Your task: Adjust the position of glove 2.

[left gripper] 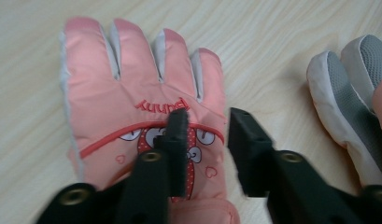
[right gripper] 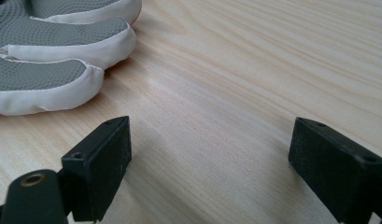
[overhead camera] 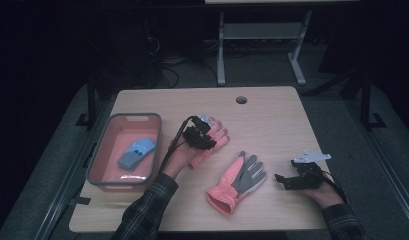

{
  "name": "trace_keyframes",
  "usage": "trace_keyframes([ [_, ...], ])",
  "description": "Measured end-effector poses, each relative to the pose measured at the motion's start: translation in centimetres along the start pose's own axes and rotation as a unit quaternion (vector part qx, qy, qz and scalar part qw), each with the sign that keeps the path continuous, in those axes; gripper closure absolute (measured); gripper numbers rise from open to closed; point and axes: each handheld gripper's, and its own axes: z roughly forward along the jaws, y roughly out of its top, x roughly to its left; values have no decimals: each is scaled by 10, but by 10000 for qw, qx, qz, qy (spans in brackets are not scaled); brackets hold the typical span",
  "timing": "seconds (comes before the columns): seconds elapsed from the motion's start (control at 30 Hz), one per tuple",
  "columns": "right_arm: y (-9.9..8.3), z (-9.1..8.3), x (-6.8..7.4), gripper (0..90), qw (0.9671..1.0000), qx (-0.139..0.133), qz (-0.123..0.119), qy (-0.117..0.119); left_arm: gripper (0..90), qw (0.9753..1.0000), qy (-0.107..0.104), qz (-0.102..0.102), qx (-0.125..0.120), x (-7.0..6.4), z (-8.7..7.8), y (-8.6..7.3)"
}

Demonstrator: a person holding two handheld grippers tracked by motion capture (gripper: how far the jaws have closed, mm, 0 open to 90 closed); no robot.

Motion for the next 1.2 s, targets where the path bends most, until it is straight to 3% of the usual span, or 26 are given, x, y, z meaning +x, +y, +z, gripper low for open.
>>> trace_keyframes([
  [0.1,0,0,0,130,10000,-3,2,-10,547,9998,160,-15,-133,5,-7,2],
  [0.23,0,0,0,130,10000,-4,-3,-16,475,9994,337,5,-111,17,-11,5],
  [0.47,0,0,0,130,10000,-5,5,-3,392,9987,476,-126,115,34,2,2],
  [0.57,0,0,0,130,10000,-9,5,2,380,9988,376,-220,242,41,12,-5],
  [0.67,0,0,0,130,10000,-6,6,-2,446,9989,183,-367,244,44,17,-10],
  [0.77,0,0,0,130,10000,-3,2,-14,540,9988,209,-359,256,43,17,-9],
  [0.9,0,0,1,129,10000,-11,-34,-25,734,9986,177,-465,196,44,13,-8],
  [1.1,0,1,0,134,10000,-12,-63,6,794,9985,76,-531,119,41,4,-5],
  [1.2,2,-2,0,231,9999,53,-117,59,796,9988,20,-482,96,39,-4,-3],
])
